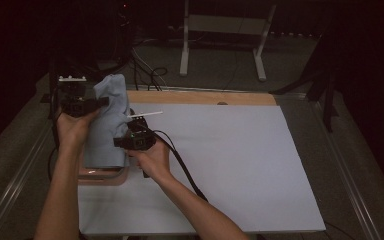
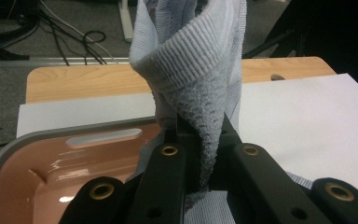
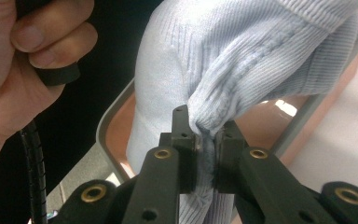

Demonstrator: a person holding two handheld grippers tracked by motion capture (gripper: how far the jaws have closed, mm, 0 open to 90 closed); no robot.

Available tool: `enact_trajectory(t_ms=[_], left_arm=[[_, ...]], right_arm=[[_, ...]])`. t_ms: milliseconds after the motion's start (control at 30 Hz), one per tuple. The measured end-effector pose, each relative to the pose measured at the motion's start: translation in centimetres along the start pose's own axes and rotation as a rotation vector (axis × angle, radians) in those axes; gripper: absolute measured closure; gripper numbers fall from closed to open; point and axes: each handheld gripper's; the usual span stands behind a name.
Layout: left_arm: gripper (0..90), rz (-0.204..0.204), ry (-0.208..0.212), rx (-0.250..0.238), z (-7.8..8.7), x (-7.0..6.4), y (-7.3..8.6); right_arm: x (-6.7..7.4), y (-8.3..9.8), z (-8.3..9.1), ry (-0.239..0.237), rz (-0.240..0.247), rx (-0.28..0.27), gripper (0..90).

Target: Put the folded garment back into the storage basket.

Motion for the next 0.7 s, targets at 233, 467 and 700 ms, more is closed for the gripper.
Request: enact_trajectory(t_ms=[233, 467, 700], left_arm=[[87.6, 0.011, -0.011, 0.004, 0.3, 0.7, 0.4], [87.6, 0.023, -0.019, 0.001, 0.6, 1.2, 0.9], [87.6, 0.029, -0.026, 0.002, 0.8, 1.6, 1.2]], right_arm=[[0.4, 0.1, -0.8, 0.001, 0.017, 0.008, 82.3], [0.3, 0.3, -1.7, 0.009, 0.011, 0.013, 82.3], [0.2, 0.7, -2.7, 0.011, -0.003, 0.026, 82.3]])
Point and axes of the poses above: each handheld gripper's, and its own axes: z roughly backward along the jaws, y roughly out of its underside, x roughly to its left, and after that the axes turned 12 degrees about -z, right-handed
